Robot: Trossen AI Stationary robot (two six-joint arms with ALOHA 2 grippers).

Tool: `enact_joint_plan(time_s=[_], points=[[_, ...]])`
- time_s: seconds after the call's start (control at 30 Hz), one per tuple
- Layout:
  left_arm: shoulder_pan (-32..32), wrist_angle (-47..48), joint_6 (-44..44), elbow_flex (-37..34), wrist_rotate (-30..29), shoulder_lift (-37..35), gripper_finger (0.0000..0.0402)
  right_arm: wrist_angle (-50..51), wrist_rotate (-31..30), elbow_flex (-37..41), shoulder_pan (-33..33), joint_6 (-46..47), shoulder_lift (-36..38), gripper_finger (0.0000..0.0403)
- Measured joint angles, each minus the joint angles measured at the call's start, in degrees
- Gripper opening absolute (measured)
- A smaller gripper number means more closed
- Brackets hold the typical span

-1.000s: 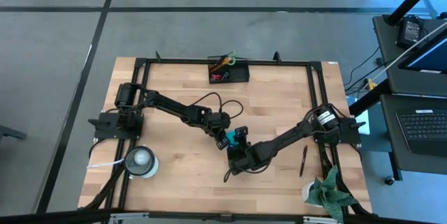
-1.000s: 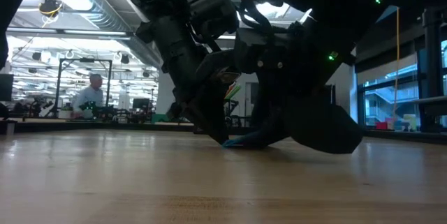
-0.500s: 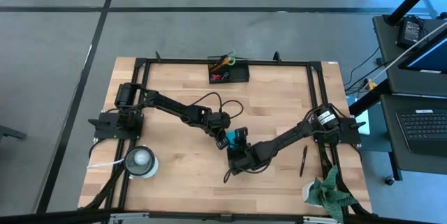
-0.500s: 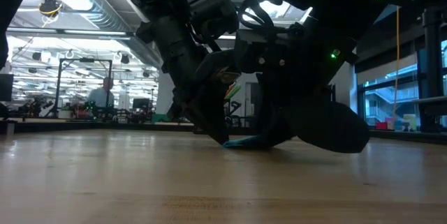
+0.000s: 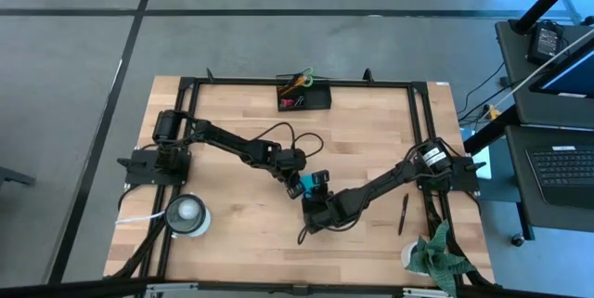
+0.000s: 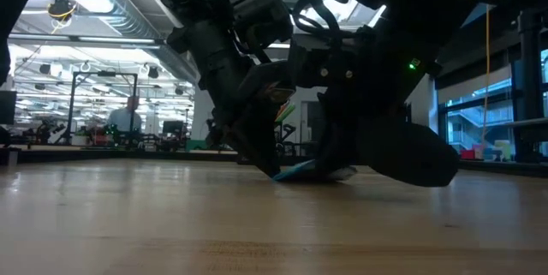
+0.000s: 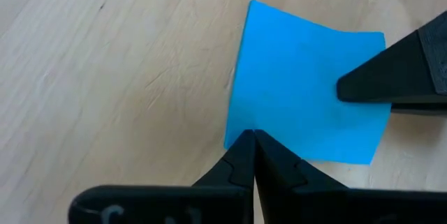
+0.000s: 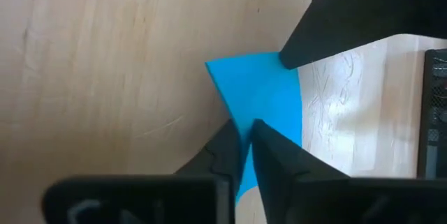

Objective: Pick and place office supplies into organizer
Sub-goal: Put the blue sticky note into the desk organizer

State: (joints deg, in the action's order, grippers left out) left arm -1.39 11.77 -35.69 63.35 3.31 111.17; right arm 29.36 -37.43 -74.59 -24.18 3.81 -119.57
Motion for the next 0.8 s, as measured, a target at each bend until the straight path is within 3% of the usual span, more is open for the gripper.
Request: enact_joint_plan(time_s=[0.2,0.4,0.8], points=[[0.06,1.79,4.5,-0.24,-0.85,-2.5,0.0019,1.46,-0.26,-0.29,0.02,0.0,0.31,0.0013],[1.17,1.86,6.51,-0.13,-4.27,-8.62,0.0059,6.2,0.11,-2.76,0.02,0.2,0.26,0.0016],[1.09,12.08,14.43,-0.02,-16.95,-24.94,0.0083,22.43,0.14,-14.65,4.26,0.25,3.51,0.0013]])
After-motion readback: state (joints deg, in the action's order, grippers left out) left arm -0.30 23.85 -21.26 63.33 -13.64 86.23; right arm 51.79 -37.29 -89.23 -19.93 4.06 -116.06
